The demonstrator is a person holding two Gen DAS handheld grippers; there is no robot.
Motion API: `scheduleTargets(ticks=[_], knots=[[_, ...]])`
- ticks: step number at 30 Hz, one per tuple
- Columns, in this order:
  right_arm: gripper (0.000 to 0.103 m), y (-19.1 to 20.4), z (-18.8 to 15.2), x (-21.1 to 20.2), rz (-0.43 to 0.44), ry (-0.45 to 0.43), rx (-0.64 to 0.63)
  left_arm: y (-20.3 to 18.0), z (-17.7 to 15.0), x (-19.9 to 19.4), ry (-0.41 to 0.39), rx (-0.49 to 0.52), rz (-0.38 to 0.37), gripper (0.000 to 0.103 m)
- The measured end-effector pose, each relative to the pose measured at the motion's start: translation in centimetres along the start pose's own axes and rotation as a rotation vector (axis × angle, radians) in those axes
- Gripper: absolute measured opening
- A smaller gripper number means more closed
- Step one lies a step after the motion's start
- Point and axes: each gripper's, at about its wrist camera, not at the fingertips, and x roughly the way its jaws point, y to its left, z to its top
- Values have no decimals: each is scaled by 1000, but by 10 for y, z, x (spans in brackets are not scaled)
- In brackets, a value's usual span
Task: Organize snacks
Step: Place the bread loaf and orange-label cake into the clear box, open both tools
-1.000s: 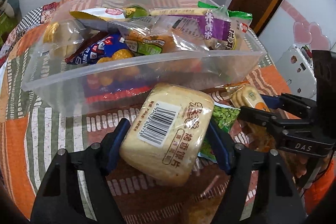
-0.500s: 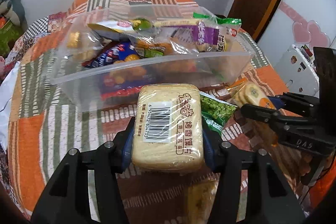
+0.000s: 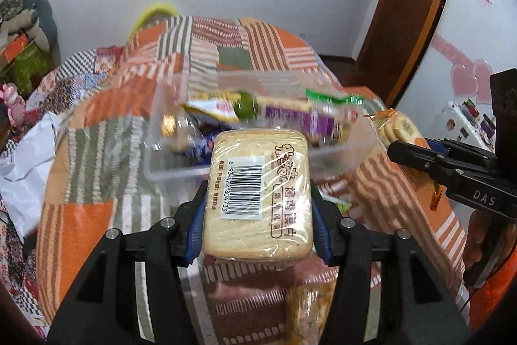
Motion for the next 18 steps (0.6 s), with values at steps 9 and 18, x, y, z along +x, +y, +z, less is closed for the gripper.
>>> scheduleTargets(ticks=[9,18], knots=[[31,17,34,11,42,-64,-22,7,40,-12,-87,-22,17,55],[31,29,62,48,76,-39,-36,19,69,5,-108,-40,44,55]])
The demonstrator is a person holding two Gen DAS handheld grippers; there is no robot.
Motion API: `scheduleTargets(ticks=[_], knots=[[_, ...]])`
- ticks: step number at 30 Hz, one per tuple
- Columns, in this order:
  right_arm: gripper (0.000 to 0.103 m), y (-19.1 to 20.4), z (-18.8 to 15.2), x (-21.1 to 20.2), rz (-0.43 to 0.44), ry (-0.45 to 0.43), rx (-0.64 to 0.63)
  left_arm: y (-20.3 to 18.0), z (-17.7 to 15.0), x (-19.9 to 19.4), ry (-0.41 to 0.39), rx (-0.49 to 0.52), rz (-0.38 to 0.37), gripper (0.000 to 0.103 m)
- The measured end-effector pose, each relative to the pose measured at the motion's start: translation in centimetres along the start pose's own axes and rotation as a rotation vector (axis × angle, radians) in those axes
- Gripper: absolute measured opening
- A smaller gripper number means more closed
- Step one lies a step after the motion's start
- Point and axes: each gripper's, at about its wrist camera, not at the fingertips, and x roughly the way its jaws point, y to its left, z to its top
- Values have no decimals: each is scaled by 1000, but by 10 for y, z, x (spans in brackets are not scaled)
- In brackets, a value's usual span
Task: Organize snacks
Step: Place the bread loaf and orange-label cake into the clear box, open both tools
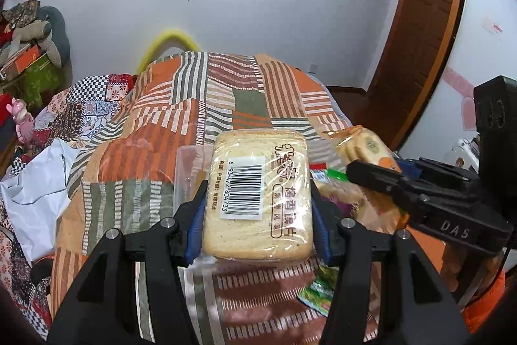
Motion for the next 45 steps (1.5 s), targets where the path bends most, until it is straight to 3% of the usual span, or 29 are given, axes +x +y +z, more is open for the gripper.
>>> scheduleTargets(ticks=[12,20,22,29,34,40,45], knots=[[31,-5,3,54,-23,107,-3,21,3,64,90,-15,59,55],[32,-8,-1,66,-28,161,-15,27,1,79,100,-27,68,55],[32,-9,-2,67,-26,169,-12,27,1,78,100,-29,68,55],[47,-8,-3,47,-32,140,-3,25,-1,61,80,-45,57,57],[51,-5,-8,19,-34,104,-12,19,-5,38,60,-45,42,57],[63,-2,-24,-12,-44,65,-17,11,-18,8,47,-19,41,67],[65,-6,-45,-27,-40,74,11,7,-36,-6,71,1,43,70]])
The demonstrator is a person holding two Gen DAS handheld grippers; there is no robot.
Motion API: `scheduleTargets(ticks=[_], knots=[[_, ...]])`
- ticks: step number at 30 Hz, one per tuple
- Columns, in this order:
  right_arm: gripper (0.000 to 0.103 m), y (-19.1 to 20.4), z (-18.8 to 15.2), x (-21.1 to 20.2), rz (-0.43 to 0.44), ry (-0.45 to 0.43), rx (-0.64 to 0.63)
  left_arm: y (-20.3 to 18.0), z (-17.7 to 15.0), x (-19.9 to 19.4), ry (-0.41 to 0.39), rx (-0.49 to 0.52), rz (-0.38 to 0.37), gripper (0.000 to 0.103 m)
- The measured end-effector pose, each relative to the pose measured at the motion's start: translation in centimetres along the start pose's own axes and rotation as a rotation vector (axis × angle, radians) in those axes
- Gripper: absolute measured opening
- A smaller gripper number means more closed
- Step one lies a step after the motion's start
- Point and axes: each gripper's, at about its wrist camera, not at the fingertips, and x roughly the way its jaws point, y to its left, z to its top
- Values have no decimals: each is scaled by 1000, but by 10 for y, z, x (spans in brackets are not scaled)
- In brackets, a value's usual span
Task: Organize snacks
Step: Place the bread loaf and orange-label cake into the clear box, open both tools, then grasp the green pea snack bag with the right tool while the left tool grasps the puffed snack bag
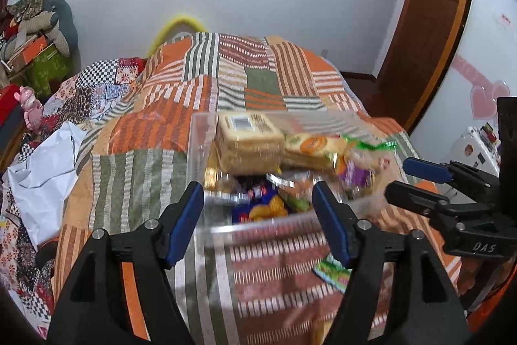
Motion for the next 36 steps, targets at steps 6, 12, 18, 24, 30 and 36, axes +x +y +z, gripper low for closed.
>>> scheduleTargets(ticks=[6,12,18,24,30,36], knots=[[66,-7,-29,8,15,66,39,1,-28,-3,51,4,-8,74],[66,-12,-52,35,18,155,72,5,-55,7,112,-9,-23,75],[65,-9,-57,57,5,199,44,6,-77,26,172,-6,-24,75],[42,-10,-57,67,47,216,62,7,-88,32,202,-13,-30,75],[28,-16,-67,52,84,186,99,0,-90,21,195,-12,-59,75],[14,-20,-74,25,66,146,103,-24,-93,6,200,2,-95,75]])
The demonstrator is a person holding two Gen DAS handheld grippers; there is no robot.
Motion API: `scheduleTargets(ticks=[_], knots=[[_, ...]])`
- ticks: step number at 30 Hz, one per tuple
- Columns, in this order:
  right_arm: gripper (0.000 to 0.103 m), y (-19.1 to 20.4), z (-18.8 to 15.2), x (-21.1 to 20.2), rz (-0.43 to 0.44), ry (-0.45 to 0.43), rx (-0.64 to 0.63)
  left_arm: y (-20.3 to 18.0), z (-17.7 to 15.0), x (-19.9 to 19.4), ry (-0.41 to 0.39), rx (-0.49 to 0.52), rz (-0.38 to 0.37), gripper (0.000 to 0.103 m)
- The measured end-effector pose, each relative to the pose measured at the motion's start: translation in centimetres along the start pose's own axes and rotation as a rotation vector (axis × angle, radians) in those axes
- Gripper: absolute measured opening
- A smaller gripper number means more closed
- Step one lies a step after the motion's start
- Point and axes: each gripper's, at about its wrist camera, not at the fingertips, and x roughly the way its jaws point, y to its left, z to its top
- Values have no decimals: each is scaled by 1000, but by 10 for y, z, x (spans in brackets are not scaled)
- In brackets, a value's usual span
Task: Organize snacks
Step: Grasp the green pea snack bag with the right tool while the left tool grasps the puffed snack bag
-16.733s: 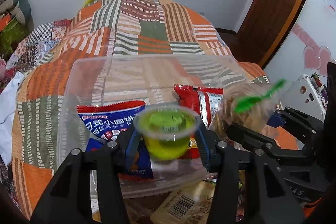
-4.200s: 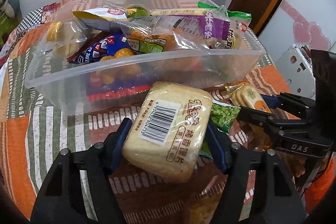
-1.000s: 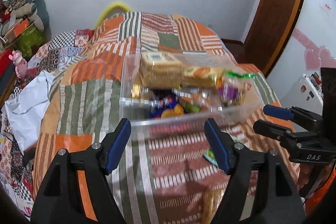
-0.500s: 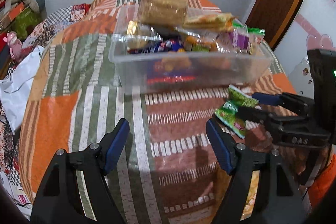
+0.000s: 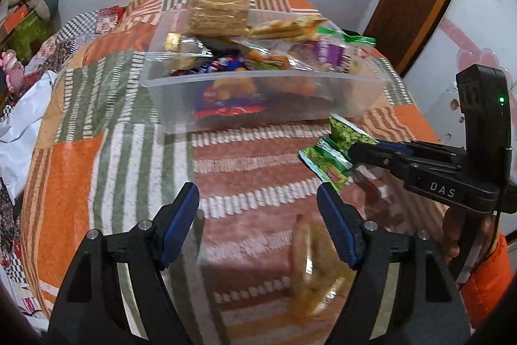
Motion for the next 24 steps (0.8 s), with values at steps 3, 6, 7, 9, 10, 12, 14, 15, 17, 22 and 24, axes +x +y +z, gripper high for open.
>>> scheduleTargets(ticks=[3,6,7,9,10,12,14,15,17,22,24], knots=[[14,4,-6,-12,-34,-21,-24,-11,-4,-3,17,7,-26,75],[13,4,-10,-23,-45,-39,-31,-24,-12,-5,29,40,-24,75],[13,5,-11,-28,-47,-45,-33,-30,-16,-6,33,54,-25,75],[13,5,-14,-37,-52,-59,-34,-38,-22,-5,41,77,-26,75],[13,4,-15,-41,-53,-66,-35,-42,-25,-4,45,88,-23,75],[12,4,-16,-48,-54,-80,-33,-44,-27,0,56,97,-23,75],[11,4,-17,-53,-53,-90,-28,-44,-30,3,65,89,-29,75],[11,4,-18,-55,-52,-94,-26,-44,-31,5,71,85,-35,74],[11,3,-19,-56,-52,-96,-23,-44,-34,8,80,78,-46,63],[9,-1,-22,-55,-39,-87,-9,-47,-37,12,65,109,-30,46],[9,-1,-24,-49,-37,-61,-4,-48,-37,9,48,121,-16,44]])
